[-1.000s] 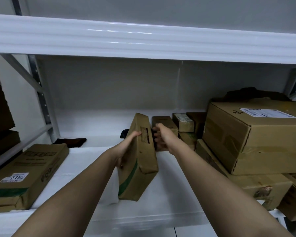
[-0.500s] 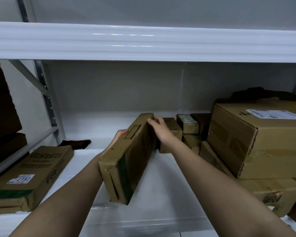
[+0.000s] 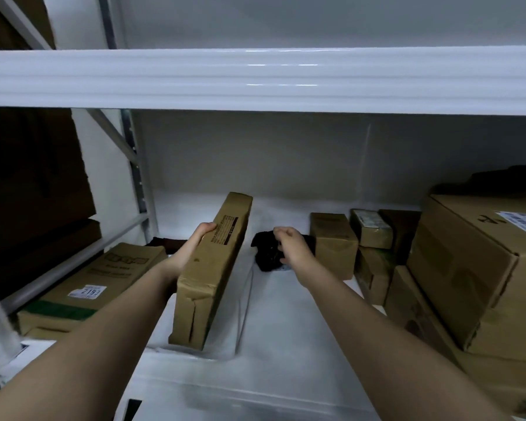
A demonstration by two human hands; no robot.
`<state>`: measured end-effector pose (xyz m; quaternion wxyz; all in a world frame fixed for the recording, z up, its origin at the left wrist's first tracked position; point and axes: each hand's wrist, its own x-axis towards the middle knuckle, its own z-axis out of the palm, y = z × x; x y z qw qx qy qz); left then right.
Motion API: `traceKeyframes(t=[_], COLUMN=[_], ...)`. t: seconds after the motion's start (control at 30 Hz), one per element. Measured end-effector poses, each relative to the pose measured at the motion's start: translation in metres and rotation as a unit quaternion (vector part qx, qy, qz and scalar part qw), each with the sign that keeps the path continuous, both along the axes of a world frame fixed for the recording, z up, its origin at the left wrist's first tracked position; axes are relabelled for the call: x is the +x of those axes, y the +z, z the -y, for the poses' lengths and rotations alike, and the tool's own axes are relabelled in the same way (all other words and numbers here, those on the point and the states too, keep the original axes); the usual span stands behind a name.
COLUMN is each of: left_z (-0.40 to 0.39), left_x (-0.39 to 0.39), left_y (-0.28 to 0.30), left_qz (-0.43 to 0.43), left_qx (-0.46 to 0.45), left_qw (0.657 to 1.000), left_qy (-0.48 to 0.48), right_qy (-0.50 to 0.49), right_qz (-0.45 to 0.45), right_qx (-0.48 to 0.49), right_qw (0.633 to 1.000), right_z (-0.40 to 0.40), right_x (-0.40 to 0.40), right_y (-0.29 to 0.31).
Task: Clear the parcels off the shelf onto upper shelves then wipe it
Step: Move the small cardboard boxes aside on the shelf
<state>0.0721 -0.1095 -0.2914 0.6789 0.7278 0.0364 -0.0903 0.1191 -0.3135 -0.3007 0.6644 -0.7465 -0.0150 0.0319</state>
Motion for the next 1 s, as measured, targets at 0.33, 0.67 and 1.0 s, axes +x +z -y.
traceKeyframes(t=[0.33,0.67,1.0], left_z=[-0.039,-0.078,-0.074], left_x=[-0.004,0.033,0.047], left_y=[-0.019,-0.041,-0.058], left_qz=[-0.027,-0.042,-0.073], left_qx=[0.106,0.355,0.537], left_qw=[0.993,0.929,0.838], left_qy=[0.04,0.094,0.074], right_qy=[0.079,0.042,0.019], right_qz=[-0.09,-0.107,-0.136], right_qx=[0.04,0.046,-0.011], right_qw=[0.992,0.992,0.991], right_z=[-0.057,-0.133,-0.16], right_x=[-0.002,0.01,0.03], right_y=[-0.026,-0.04,-0.081])
